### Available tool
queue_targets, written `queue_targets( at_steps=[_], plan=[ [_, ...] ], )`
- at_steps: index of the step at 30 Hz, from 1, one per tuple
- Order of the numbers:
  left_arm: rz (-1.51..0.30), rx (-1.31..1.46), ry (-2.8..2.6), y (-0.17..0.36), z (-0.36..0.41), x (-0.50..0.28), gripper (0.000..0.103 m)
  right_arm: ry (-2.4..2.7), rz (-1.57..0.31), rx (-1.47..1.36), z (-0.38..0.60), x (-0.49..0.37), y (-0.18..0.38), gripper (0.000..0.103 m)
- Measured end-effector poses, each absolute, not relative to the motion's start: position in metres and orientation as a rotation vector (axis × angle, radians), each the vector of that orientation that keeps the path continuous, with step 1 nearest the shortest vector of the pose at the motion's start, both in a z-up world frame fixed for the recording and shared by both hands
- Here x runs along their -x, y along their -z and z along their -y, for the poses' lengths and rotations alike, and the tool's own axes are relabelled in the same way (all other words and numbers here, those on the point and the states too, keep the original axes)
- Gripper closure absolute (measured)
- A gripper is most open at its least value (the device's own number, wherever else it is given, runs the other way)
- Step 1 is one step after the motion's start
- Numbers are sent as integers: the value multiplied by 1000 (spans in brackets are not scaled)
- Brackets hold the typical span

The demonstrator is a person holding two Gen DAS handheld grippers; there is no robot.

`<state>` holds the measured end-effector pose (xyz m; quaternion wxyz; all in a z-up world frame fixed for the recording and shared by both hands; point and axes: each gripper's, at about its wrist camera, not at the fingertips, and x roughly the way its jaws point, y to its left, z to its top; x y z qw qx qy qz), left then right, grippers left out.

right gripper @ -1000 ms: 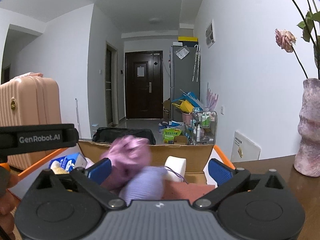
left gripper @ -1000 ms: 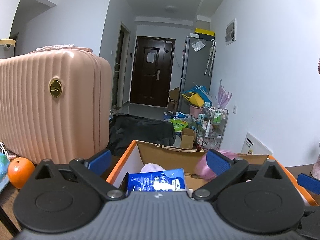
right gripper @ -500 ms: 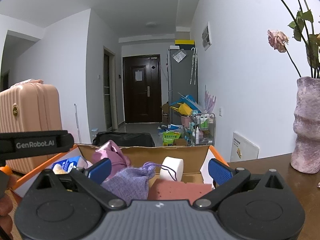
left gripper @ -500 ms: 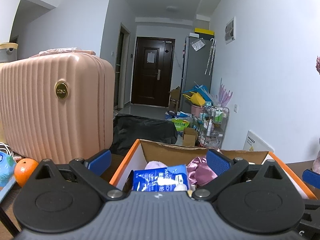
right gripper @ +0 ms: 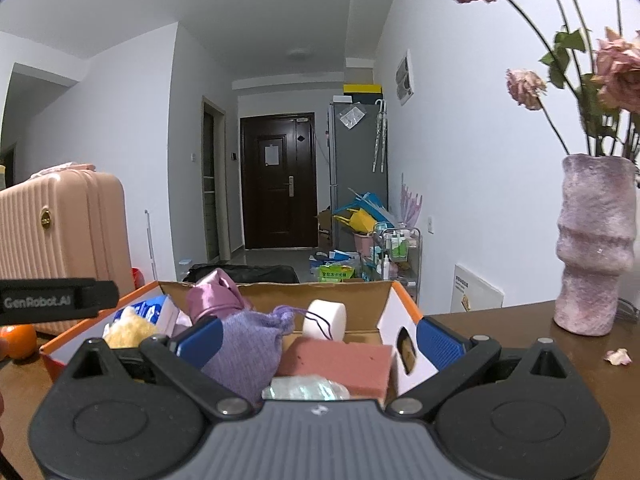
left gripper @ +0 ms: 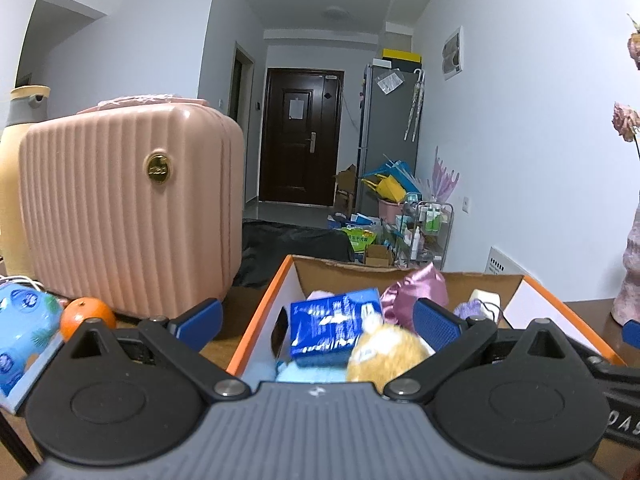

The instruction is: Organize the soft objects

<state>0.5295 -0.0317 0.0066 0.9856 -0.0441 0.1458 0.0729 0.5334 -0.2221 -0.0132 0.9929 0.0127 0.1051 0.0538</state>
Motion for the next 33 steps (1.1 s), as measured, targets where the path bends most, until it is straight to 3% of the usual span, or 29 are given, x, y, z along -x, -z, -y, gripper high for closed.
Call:
queue_targets(
  at_steps=[33],
  plan=[
    [-319, 26, -92, -7, 21, -338, 0, -74, -252, -33, 256, -350, 14, 0]
  ],
)
